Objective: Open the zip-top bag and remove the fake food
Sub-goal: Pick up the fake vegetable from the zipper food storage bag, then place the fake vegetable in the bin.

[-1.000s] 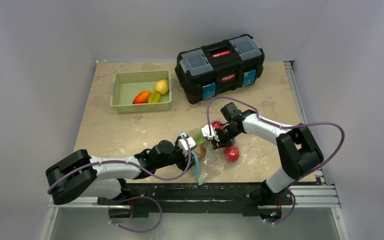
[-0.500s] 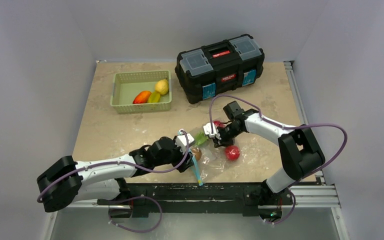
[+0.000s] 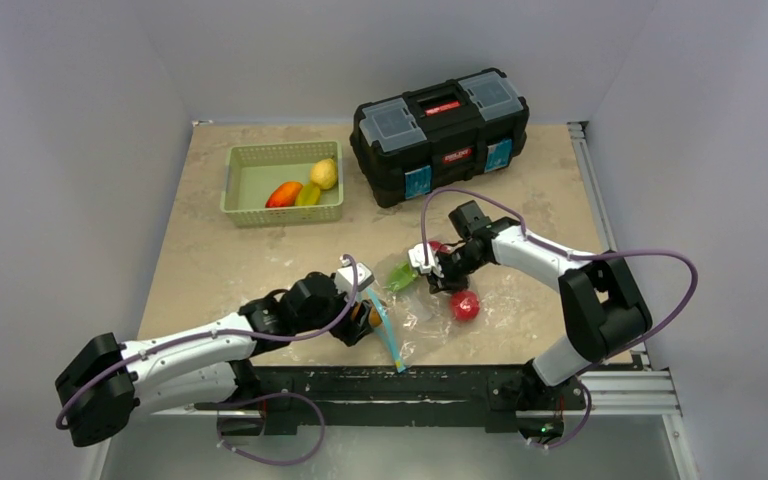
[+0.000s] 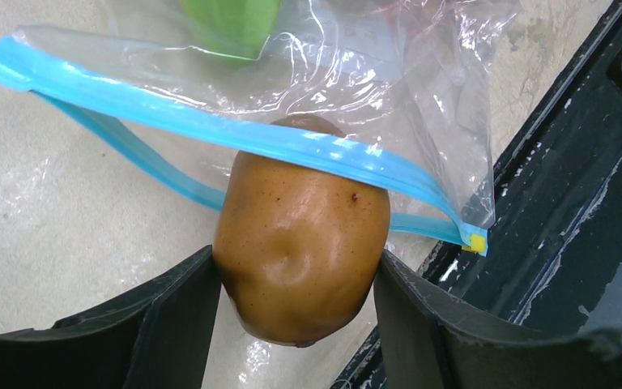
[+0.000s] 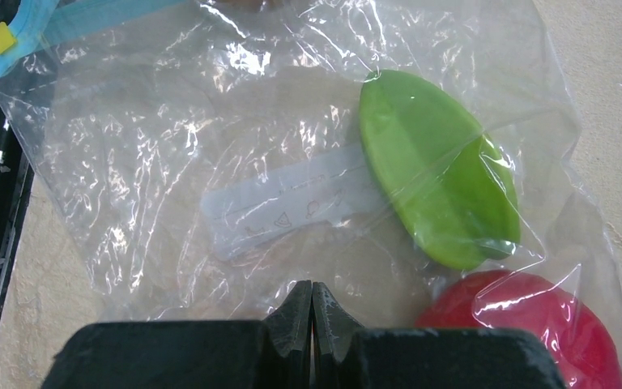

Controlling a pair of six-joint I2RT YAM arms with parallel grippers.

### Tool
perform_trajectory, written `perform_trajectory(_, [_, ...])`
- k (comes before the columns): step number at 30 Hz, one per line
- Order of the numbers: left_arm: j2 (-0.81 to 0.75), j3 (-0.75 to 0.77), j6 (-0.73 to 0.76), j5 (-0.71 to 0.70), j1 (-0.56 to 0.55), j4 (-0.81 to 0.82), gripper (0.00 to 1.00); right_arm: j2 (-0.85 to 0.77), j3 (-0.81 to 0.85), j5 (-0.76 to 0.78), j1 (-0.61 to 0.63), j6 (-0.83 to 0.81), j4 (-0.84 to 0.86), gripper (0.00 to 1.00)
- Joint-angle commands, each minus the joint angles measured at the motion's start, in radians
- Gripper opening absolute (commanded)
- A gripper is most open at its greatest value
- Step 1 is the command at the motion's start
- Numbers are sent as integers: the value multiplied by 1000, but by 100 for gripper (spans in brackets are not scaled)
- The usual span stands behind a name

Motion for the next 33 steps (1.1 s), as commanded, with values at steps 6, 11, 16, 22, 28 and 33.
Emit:
perform_trajectory(6, [-99, 64, -78, 37, 40, -158, 0, -41, 20, -30, -12, -2, -12, 0])
perform_trajectory(11, [-115, 97, -109, 42, 59, -249, 0, -41, 20, -33, -13, -4, -12, 0])
perform_trajectory(16, [-119, 143, -147, 31, 71, -353, 0, -41, 18, -33, -15, -7, -13, 0])
perform_trajectory(22, [-114, 188, -178, 22, 77, -453, 0, -41, 21, -34, -16, -8, -13, 0])
perform_trajectory(28, [-153, 215, -192, 16, 79, -519, 0, -41, 18, -35, -19, -9, -14, 0])
perform_trajectory(33, [-168, 250, -186, 18, 82, -590, 0, -41, 19, -34, -21, -10, -15, 0])
